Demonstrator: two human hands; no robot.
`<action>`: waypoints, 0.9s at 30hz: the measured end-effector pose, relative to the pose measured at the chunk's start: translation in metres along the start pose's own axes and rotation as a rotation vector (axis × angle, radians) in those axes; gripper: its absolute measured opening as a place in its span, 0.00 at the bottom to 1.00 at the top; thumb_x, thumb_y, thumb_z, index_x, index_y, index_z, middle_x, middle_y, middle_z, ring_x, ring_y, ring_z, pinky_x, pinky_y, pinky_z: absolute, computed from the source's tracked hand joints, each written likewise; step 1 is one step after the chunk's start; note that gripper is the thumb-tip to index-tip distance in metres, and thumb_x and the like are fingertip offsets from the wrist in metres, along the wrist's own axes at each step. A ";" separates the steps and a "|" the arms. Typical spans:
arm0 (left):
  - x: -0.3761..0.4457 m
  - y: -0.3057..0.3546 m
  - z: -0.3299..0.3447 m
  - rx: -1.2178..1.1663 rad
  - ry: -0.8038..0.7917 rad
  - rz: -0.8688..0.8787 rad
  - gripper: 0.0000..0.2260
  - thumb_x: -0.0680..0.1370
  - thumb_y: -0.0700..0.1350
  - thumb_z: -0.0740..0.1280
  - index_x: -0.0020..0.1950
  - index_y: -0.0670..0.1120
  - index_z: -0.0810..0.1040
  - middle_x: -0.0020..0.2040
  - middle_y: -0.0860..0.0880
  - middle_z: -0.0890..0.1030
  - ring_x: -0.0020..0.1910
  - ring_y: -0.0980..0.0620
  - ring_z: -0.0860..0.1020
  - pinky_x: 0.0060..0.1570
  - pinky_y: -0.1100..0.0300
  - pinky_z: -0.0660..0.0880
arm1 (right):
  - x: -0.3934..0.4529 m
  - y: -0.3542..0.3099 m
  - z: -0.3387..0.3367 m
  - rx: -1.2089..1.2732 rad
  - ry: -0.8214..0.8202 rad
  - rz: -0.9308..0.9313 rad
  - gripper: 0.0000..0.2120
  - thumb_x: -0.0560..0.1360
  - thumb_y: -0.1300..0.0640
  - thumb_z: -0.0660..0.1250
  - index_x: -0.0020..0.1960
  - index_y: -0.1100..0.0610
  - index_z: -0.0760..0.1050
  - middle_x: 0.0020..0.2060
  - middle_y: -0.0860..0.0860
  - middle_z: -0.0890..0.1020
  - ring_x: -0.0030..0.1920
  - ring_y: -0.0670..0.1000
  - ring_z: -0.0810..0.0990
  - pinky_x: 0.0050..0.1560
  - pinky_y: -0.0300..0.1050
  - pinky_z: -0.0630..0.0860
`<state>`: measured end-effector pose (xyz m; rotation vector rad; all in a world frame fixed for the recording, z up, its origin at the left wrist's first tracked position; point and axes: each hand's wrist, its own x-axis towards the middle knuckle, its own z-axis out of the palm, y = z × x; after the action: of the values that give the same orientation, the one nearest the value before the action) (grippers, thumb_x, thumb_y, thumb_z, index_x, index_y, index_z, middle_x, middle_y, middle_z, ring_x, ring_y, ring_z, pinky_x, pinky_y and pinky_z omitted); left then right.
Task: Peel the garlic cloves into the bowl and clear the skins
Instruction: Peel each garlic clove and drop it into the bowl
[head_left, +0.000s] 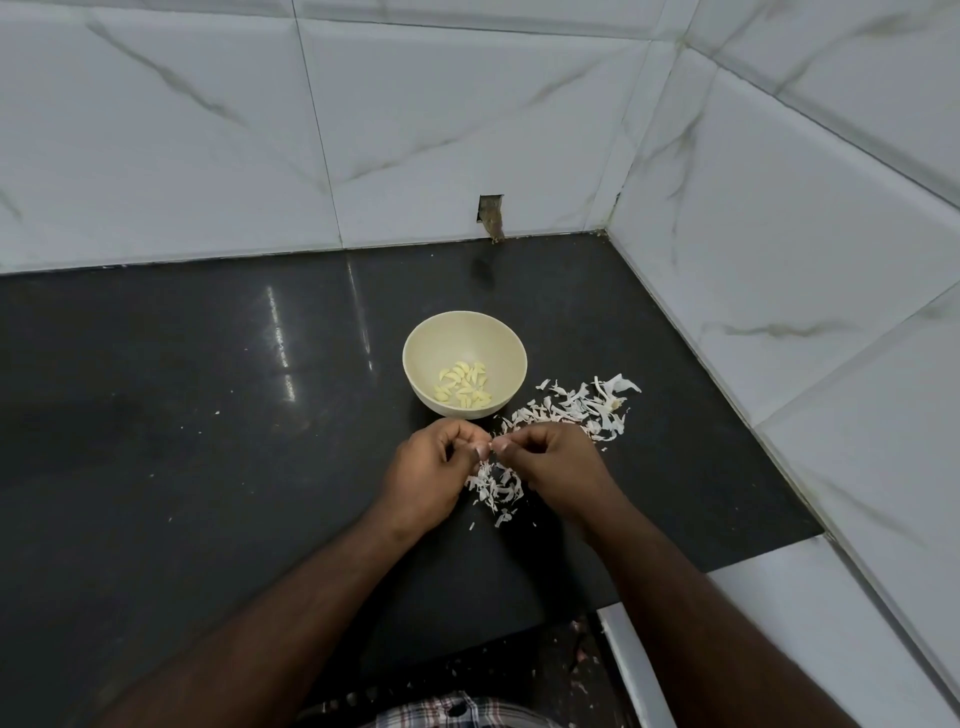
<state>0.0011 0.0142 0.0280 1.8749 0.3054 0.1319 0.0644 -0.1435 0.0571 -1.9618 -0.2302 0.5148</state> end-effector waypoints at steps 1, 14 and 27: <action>0.000 0.000 0.000 0.017 0.000 0.010 0.04 0.76 0.51 0.67 0.43 0.56 0.81 0.38 0.54 0.83 0.40 0.53 0.82 0.47 0.44 0.80 | -0.001 -0.001 0.001 -0.004 -0.020 0.015 0.05 0.76 0.56 0.74 0.44 0.58 0.84 0.27 0.43 0.80 0.26 0.38 0.74 0.33 0.37 0.70; -0.004 0.004 -0.002 -0.138 -0.085 -0.176 0.04 0.78 0.40 0.71 0.44 0.47 0.83 0.35 0.48 0.83 0.34 0.56 0.78 0.37 0.60 0.73 | -0.003 0.003 0.005 -0.094 0.039 -0.062 0.04 0.74 0.59 0.74 0.41 0.53 0.82 0.35 0.49 0.85 0.34 0.42 0.81 0.39 0.40 0.77; -0.007 0.014 -0.002 -0.225 -0.118 -0.248 0.04 0.78 0.41 0.70 0.43 0.44 0.82 0.36 0.48 0.83 0.34 0.54 0.76 0.34 0.63 0.70 | -0.006 0.006 0.007 -0.158 0.047 -0.147 0.07 0.75 0.61 0.73 0.41 0.51 0.80 0.36 0.49 0.84 0.38 0.45 0.81 0.43 0.44 0.78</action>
<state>-0.0041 0.0101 0.0425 1.6008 0.4208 -0.1086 0.0558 -0.1427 0.0503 -2.0886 -0.3925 0.3627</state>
